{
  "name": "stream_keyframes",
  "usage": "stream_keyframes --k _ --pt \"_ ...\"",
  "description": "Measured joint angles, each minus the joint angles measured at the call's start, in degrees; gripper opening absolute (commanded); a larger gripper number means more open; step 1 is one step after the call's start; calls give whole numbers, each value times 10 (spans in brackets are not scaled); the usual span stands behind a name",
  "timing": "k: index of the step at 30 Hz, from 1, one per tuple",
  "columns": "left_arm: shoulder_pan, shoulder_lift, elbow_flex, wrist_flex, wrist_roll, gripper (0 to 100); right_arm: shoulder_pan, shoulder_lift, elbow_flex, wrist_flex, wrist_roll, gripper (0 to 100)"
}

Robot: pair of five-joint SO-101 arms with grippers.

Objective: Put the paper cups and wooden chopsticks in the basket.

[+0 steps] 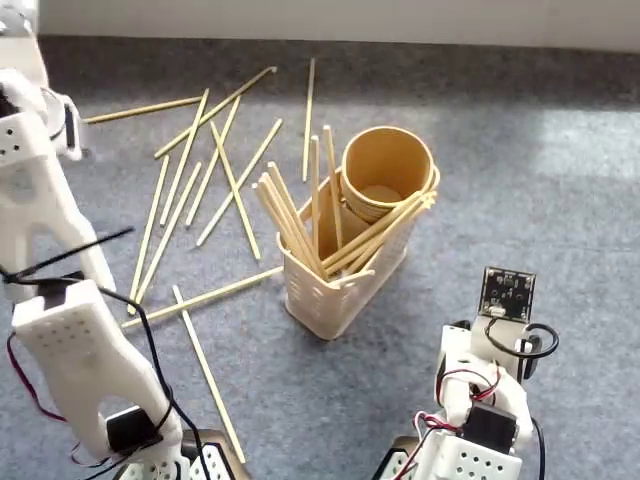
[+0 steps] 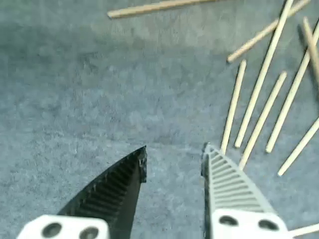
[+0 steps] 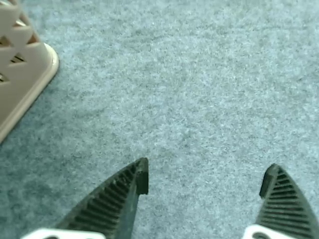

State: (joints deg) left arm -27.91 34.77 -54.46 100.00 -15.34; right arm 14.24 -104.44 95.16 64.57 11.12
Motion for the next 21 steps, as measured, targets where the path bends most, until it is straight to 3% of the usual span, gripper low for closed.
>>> stream_keyframes --k 5,11,17,21 --pt "37 84 62 -3 -84 294 0 0 0 0 0 347" --pt "112 170 51 -14 -91 294 0 0 0 0 0 347" --pt "129 255 -19 -14 -93 286 0 0 0 0 0 347" --pt "127 310 -75 -12 -91 138 0 0 0 0 0 347"
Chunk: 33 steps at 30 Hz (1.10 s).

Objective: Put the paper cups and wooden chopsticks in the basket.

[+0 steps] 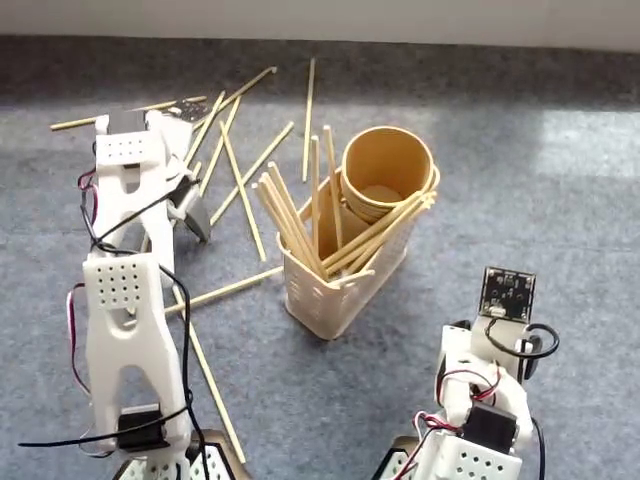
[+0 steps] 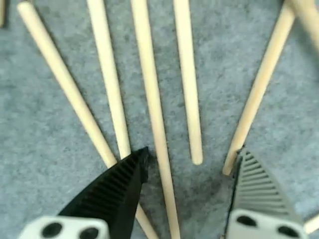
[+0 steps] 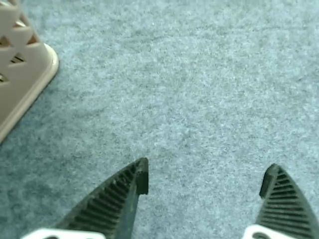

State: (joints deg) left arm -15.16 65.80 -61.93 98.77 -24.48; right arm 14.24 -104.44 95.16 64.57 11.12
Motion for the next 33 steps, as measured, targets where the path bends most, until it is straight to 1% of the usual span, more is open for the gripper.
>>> stream_keyframes --k 2,3,4,6,14,17,20,28,30,33 --pt "0 22 -23 1 1 18 0 0 0 0 0 347" --pt "0 32 -34 2 0 0 0 0 0 0 0 347" --pt "2 38 -44 6 0 19 0 0 0 0 0 347" --pt "4 43 -62 17 0 2 0 0 0 0 0 347" --pt "4 30 -134 24 0 5 0 0 0 0 0 347" --pt "10 -2 -157 23 -2 5 0 0 0 0 0 347" --pt "22 -70 -193 23 29 5 0 0 0 0 0 347" --pt "134 -316 -274 23 118 5 0 0 0 0 0 347" --pt "174 -385 -281 18 144 5 0 0 0 0 0 347" --pt "256 -478 -281 -1 182 5 0 0 0 0 0 347"
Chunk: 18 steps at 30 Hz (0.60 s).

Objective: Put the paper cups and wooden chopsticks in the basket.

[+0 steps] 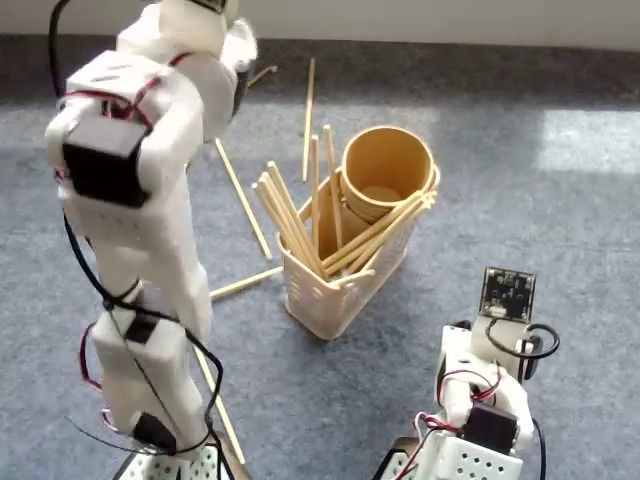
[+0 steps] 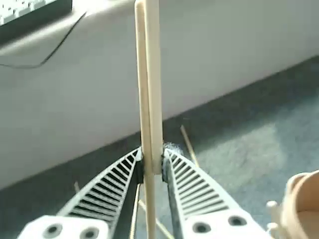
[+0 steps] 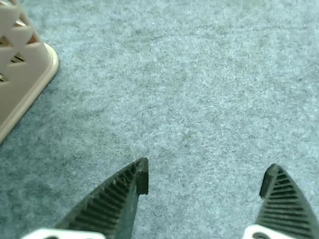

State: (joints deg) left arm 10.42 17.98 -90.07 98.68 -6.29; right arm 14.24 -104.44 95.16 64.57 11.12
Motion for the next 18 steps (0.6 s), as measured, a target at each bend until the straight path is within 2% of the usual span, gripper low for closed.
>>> stream_keyframes --k 5,8,14,18 --pt "133 -114 15 -41 58 5 0 0 0 0 0 347" --pt "183 -144 40 -49 101 6 0 0 0 0 0 347" --pt "200 -141 69 -65 146 9 0 0 0 0 0 347" --pt "201 -141 69 -65 150 91 0 0 0 0 0 347"
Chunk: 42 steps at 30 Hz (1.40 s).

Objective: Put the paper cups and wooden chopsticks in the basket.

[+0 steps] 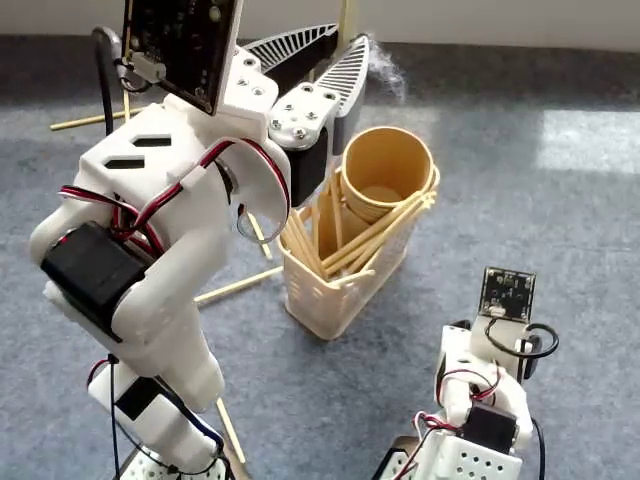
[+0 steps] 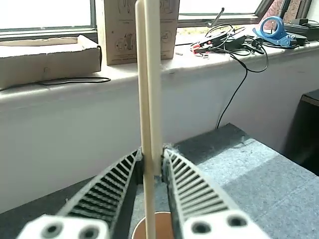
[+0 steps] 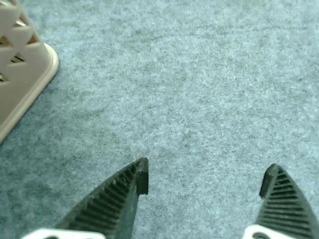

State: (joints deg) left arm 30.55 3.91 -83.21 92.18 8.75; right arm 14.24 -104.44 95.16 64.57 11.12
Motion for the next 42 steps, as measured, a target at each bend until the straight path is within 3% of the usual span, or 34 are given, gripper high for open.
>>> stream_keyframes --k 18,21,26,30,35,42 --pt "-7 0 5 4 0 122 0 0 0 0 0 347" --pt "-67 0 5 27 0 122 0 0 0 0 0 347" --pt "-291 33 77 73 -3 127 0 0 0 0 0 347" --pt "-444 125 221 76 -79 127 0 0 0 0 0 347" --pt "-501 263 376 76 -210 126 0 0 0 0 0 347" --pt "-520 440 398 18 -234 126 0 0 0 0 0 347"
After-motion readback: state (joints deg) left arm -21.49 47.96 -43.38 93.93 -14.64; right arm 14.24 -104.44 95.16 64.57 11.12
